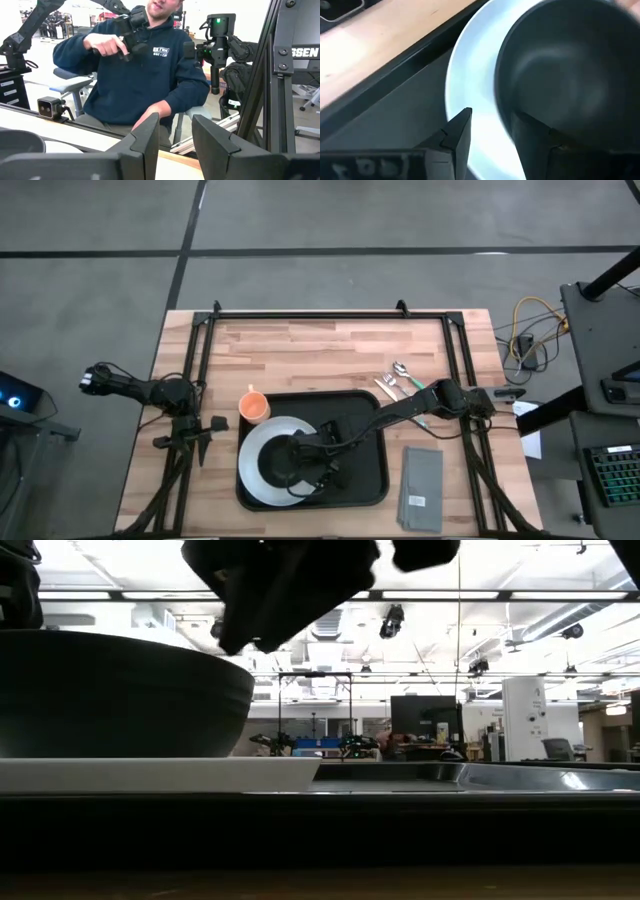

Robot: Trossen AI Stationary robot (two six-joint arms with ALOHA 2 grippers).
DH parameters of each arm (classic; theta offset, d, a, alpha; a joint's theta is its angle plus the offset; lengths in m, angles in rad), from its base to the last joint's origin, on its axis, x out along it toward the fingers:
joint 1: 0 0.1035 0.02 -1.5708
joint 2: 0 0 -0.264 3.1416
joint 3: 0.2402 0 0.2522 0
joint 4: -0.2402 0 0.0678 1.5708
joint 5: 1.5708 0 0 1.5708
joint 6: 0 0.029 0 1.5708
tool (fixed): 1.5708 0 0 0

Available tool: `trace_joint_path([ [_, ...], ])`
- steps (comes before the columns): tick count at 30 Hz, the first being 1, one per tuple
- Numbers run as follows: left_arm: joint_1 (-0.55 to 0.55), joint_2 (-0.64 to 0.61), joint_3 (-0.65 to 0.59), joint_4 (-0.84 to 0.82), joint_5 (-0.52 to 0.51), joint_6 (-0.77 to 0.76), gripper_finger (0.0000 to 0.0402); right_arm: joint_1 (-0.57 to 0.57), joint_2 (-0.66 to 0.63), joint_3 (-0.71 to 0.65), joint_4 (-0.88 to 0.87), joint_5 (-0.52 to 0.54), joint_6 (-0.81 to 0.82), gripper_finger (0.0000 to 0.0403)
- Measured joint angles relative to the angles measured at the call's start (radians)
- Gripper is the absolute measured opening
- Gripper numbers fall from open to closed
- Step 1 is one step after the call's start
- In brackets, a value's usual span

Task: Set up tray
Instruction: Put the gray table napkin to the right of the white plate on the black table tray

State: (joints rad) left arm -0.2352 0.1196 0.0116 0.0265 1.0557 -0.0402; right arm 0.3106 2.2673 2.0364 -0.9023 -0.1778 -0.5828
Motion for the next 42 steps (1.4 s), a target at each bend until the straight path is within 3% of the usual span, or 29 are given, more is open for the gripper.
trace_joint_path([
  [13,0.0,0.0,0.0,0.0,0.0,0.0,0.0098,-0.024,0.0,0.011,-0.142,-0.013,0.314,0.0122],
  [22,0.0,0.0,0.0,0.0,0.0,0.0,0.0098,-0.013,0.0,0.004,-0.149,-0.001,0.5,0.0119],
  [42,0.0,0.0,0.0,0.0,0.0,0.0,0.0098,0.096,0.0,0.003,-0.149,0.248,0.817,0.0097],
])
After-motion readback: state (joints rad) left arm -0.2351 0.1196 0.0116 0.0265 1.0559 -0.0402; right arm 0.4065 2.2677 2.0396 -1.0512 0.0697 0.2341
